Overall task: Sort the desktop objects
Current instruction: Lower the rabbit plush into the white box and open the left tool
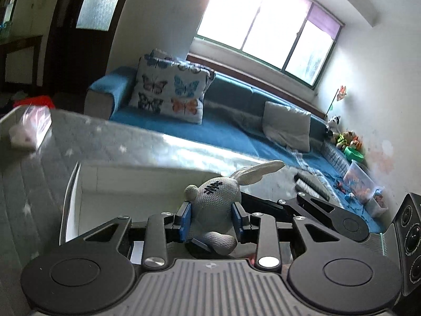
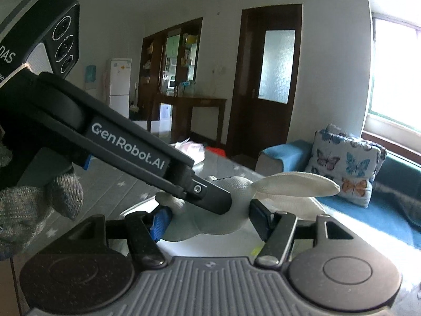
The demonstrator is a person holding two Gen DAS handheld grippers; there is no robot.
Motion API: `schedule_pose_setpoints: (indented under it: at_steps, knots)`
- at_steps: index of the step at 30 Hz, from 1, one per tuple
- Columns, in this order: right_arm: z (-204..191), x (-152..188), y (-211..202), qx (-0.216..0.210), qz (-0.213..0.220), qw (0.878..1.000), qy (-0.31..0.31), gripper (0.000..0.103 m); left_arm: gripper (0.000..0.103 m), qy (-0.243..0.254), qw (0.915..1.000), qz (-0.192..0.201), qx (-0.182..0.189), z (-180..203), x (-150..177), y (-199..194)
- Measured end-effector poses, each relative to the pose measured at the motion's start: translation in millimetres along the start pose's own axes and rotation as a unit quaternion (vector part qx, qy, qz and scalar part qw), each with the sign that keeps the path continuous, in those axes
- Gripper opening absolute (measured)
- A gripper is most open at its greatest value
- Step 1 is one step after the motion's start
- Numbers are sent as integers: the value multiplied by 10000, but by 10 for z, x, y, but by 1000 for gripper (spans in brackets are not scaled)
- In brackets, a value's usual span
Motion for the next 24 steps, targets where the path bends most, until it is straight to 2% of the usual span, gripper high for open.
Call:
schedule_pose_setpoints:
  at_steps: [5,12,24]
  knots:
    - [207,-51,324,-12,-82,9999,151,65,36,-92,9999,-55,-60,-132,-106,319]
    - [358,99,868,-249,-601,9971,399,65,36,-432,9978,-440,-244,-450,-26,729]
    - [364,306,1415,-484,-1245,9896,529,66,38,-854,9923,-822,-353,-868,60,1033]
Point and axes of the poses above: each gripper's, at about its wrist camera, not at the fingertips, and y roughly the way its jaws point, z to its right, x to its underside, the point moved 2 cm from there along y, roughly the way its jaws point, and after that the axes turned 2 degrees about -z, right-handed, at the moved point
